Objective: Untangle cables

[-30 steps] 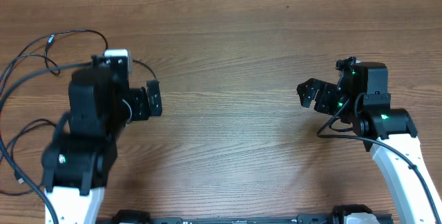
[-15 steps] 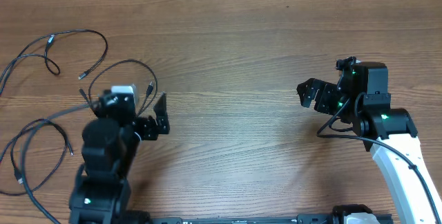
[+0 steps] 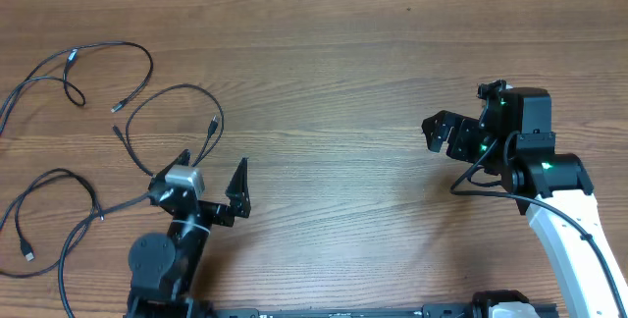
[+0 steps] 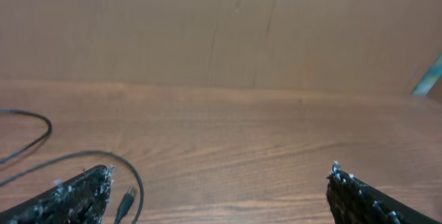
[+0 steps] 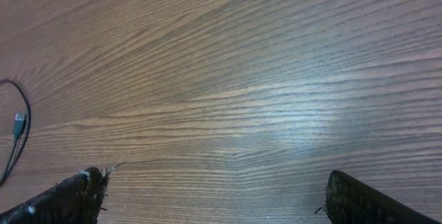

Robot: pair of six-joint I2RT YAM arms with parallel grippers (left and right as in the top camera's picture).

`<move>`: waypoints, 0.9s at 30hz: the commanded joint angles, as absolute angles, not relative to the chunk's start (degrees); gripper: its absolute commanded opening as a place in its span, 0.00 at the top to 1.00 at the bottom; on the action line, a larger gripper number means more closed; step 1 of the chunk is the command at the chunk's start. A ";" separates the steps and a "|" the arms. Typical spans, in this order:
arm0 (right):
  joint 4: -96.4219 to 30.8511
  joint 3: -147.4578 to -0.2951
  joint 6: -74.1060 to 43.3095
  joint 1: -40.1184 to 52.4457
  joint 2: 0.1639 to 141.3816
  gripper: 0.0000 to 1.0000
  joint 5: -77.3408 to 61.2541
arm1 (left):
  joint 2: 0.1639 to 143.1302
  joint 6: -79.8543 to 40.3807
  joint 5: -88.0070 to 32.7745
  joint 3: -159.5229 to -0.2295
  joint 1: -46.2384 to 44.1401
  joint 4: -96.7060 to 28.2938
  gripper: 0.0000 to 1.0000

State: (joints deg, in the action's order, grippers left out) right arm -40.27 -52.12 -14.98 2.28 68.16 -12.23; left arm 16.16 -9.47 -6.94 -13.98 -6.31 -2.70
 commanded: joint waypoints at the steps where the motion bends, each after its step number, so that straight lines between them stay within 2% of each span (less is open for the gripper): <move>1: -39.94 -53.71 -14.98 2.20 67.90 0.00 -12.53 | 9.50 -10.57 -7.68 -11.64 -6.57 -2.24 0.00; 11: -39.94 -53.71 -14.98 2.20 67.90 0.00 -12.53 | 0.25 -13.52 -7.73 -3.49 -6.57 3.55 0.00; 17: -39.94 -53.71 -14.98 2.20 67.90 0.00 -12.53 | 0.19 -15.51 -7.73 -0.25 -6.57 8.91 0.00; 22: -39.94 -53.71 -14.98 2.20 67.90 0.00 -12.53 | 0.19 -15.22 -4.62 -0.27 -6.33 7.09 0.00; 27: -39.94 -53.71 -14.98 2.20 67.90 0.00 -12.53 | 0.19 -15.25 2.04 -0.27 -6.28 -0.30 0.00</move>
State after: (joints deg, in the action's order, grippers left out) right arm -40.27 -52.12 -15.00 2.26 68.16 -12.23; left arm 0.86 -14.70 -3.84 -0.71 -6.31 2.81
